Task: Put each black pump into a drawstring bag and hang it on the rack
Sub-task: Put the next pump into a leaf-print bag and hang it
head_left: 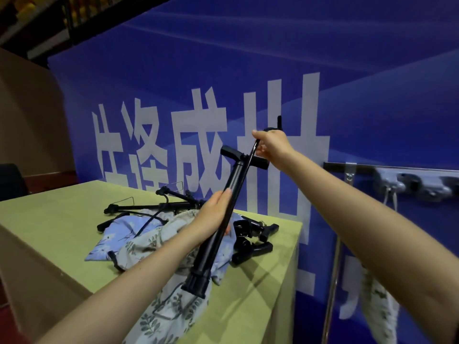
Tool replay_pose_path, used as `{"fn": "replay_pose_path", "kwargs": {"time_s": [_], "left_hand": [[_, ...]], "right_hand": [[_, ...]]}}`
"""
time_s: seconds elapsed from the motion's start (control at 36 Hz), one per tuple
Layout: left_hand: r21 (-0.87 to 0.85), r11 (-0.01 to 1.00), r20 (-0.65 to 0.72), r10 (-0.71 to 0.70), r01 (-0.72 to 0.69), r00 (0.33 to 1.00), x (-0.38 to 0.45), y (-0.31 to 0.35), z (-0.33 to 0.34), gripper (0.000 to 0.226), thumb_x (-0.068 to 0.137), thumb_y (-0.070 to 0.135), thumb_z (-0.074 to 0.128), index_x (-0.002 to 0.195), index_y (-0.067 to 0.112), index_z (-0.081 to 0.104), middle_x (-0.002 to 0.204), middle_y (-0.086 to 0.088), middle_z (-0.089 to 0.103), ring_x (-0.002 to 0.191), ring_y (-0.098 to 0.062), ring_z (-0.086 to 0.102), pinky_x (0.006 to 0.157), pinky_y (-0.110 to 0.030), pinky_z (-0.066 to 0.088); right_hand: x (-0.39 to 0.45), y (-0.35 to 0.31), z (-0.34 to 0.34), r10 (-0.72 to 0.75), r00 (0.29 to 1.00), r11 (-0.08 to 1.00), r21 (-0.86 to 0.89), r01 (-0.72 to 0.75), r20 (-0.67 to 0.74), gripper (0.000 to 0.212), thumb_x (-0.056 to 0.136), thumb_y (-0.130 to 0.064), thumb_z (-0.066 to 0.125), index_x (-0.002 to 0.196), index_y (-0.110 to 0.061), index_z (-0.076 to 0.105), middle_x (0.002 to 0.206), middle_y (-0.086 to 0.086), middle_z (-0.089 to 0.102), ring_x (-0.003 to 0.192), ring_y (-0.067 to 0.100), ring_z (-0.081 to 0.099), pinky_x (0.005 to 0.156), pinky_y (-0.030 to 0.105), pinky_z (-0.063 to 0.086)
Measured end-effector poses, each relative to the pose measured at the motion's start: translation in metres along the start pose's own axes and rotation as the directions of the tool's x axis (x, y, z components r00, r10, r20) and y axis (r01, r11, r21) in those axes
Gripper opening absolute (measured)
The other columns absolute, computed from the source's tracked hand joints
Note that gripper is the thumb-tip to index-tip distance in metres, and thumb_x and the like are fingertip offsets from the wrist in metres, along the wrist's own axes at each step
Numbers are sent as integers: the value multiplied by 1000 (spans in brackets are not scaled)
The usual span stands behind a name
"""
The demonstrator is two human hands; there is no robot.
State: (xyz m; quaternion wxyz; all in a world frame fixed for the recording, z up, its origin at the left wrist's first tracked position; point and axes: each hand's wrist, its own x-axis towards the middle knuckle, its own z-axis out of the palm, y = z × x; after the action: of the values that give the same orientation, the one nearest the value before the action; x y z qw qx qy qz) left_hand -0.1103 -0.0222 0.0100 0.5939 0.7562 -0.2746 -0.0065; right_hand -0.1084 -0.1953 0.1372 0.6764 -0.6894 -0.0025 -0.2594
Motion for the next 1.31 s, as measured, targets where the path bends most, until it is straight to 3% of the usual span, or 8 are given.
{"fn": "replay_pose_path", "kwargs": {"time_s": [0.11, 0.28, 0.36, 0.58, 0.69, 0.94, 1.17, 1.31], "left_hand": [[-3, 999, 8, 49, -49, 999, -1, -2, 1, 37, 102, 49, 28, 95, 22, 52, 74, -14, 51, 46, -20, 50, 56, -36, 44], [13, 997, 41, 81, -82, 996, -9, 0, 10, 26, 102, 41, 35, 94, 22, 50, 69, -9, 47, 46, -20, 51, 50, -32, 44], [83, 991, 76, 100, -106, 992, -12, -1, 14, 20, 99, 42, 44, 105, 24, 51, 71, -4, 49, 47, -15, 53, 47, -28, 45], [325, 930, 86, 150, -170, 985, -13, -7, 24, 30, 94, 40, 55, 119, 23, 48, 70, 4, 54, 51, -9, 54, 51, -26, 45], [311, 935, 121, 141, -172, 983, -14, -7, 28, 20, 97, 35, 49, 113, 23, 48, 60, 2, 52, 43, -11, 51, 47, -29, 43], [370, 908, 114, 166, -197, 980, -10, -6, 15, 27, 98, 34, 47, 124, 25, 48, 66, 1, 55, 47, -10, 55, 51, -30, 49], [498, 837, 125, 192, -229, 973, -3, -12, -5, 18, 99, 32, 42, 114, 27, 51, 70, 0, 59, 49, -9, 52, 57, -37, 45], [501, 847, 89, 153, -177, 984, 3, -18, -17, 18, 100, 34, 42, 111, 25, 53, 74, -10, 59, 52, -17, 49, 56, -39, 44]], "right_hand": [[5, 10, -5, -58, 996, 988, -146, 49, -61, 39, 96, -19, 59, 62, -14, 40, 54, 3, 41, 44, 12, 46, 61, 28, 51], [7, 19, -14, -81, 996, 967, -246, 69, -35, 29, 96, -25, 60, 74, -10, 47, 61, 5, 45, 46, 12, 50, 45, 16, 48], [8, 24, -19, -88, 996, 955, -287, 77, -25, 25, 95, -27, 61, 85, -7, 51, 62, 5, 49, 46, 13, 52, 46, 18, 48], [12, 31, -42, -77, 997, 908, -413, 76, 13, 28, 96, -29, 59, 76, -10, 55, 78, 11, 55, 60, 14, 47, 56, 23, 45], [8, 39, -53, -43, 996, 867, -492, 73, 72, 34, 97, -41, 53, 83, -12, 62, 78, 5, 55, 67, 14, 47, 63, 25, 41], [-1, 50, -71, 185, 914, 940, -338, -56, 362, 45, 92, -47, 55, 116, -10, 63, 107, 7, 69, 99, 20, 67, 88, 35, 54], [-8, 55, -60, 147, 920, 944, -328, -22, 363, 57, 92, -50, 56, 111, 3, 65, 80, 8, 65, 59, 12, 57, 51, 18, 44], [-12, 60, -43, 75, 960, 955, -295, 8, 269, 41, 93, -44, 58, 88, -4, 65, 70, 2, 65, 51, 11, 50, 48, 19, 39]]}}
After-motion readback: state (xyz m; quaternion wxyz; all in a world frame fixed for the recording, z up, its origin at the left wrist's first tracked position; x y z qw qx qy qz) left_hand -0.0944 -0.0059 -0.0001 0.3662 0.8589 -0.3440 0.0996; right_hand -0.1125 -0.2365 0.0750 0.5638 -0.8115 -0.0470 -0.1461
